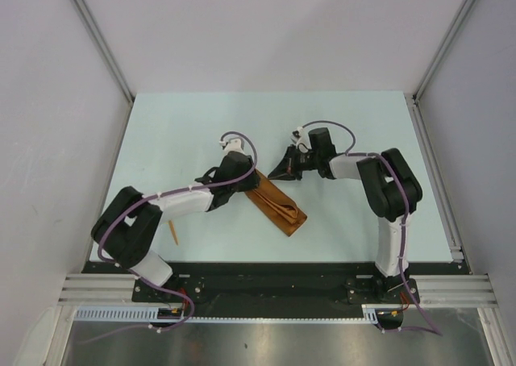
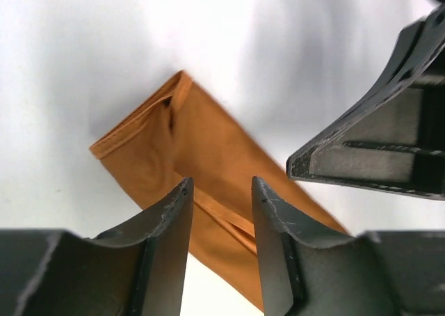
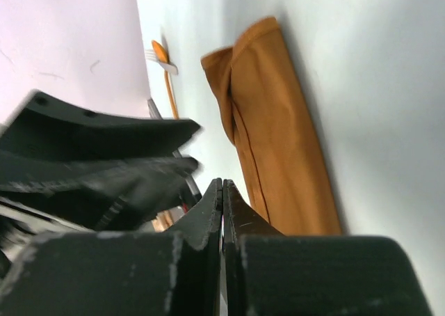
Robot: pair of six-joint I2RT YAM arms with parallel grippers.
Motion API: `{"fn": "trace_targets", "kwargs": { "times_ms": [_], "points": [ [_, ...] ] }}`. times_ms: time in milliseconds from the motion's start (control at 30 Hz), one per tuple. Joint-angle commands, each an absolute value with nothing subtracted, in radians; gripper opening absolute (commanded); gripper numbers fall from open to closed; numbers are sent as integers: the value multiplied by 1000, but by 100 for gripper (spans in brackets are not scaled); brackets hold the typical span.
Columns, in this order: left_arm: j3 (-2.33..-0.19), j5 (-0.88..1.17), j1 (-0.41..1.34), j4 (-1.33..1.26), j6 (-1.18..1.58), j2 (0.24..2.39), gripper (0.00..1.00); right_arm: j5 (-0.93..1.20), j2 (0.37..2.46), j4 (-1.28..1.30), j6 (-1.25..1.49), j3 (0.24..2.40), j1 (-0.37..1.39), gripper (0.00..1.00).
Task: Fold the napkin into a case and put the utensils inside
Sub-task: Smooth out the smaller rectangle-folded napkin at the center of the board.
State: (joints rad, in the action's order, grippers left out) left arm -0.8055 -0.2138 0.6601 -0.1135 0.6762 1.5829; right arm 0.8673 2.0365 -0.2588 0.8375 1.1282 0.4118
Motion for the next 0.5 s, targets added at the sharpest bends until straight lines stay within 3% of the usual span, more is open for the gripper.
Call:
{"fn": "trace_targets", "kwargs": {
  "times_ms": [0,333,467],
  "points": [
    [-838,-112,623,-83,698,1503,42,884,1942,-121,701,1069,384,0],
    [-880,124,575,-185,675,1679,29,862,1821,-155,702,866,396,0],
    [-864,118,575,-224,684,1689,26,853,1810,-205,735,821,443,0]
  ]
}}
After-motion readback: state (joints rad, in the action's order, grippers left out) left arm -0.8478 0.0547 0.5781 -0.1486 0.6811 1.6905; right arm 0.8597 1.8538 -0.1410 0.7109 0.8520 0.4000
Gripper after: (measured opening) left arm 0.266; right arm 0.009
